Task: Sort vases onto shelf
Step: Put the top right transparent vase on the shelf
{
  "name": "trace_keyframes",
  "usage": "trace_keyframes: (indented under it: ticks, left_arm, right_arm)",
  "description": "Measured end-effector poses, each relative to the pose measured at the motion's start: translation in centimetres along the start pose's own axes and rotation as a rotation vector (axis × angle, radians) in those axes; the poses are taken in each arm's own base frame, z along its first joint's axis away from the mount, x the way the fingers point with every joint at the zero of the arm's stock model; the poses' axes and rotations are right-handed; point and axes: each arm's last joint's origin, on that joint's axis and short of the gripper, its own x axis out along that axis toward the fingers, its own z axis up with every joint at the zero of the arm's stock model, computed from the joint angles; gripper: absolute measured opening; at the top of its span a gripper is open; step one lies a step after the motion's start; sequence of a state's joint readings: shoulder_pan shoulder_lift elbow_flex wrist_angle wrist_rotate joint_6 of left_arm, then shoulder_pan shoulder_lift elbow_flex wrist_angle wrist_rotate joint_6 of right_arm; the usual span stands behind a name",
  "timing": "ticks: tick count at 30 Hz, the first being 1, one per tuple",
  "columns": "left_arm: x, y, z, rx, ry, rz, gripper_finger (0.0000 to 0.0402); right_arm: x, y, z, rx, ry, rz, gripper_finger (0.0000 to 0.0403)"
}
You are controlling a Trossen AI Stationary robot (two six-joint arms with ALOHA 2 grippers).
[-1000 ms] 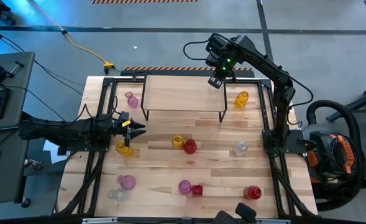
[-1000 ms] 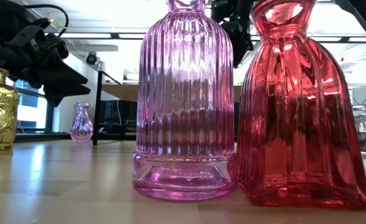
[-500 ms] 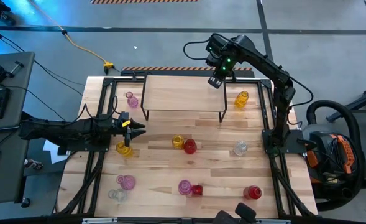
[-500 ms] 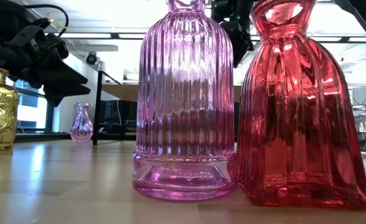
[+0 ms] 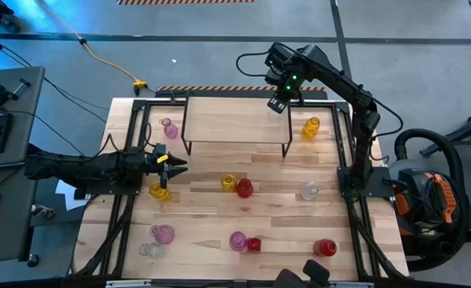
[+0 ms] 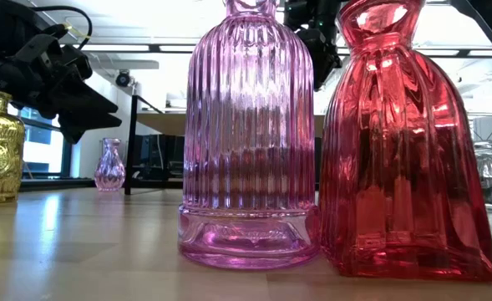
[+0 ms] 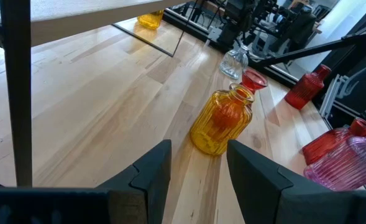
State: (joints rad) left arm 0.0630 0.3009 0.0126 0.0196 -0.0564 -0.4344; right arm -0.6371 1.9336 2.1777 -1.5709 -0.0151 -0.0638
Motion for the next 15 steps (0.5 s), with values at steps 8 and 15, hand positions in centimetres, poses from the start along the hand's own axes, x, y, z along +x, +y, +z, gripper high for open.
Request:
trace_keyframes:
  ticks: [8,15]
  left_arm:
    - [0.0,0.0,-0.01,0.0,0.001,0.0,0.0147]
    - [0.0,0.0,0.0,0.0,0.0,0.0,0.0147]
  right_arm:
    - [0.31,-0.2,0.15,-0.001,0.006,-0.006,0.0085]
    - [0.31,-0.22,0.46,-0.018,-0.026,-0.008,0.0085]
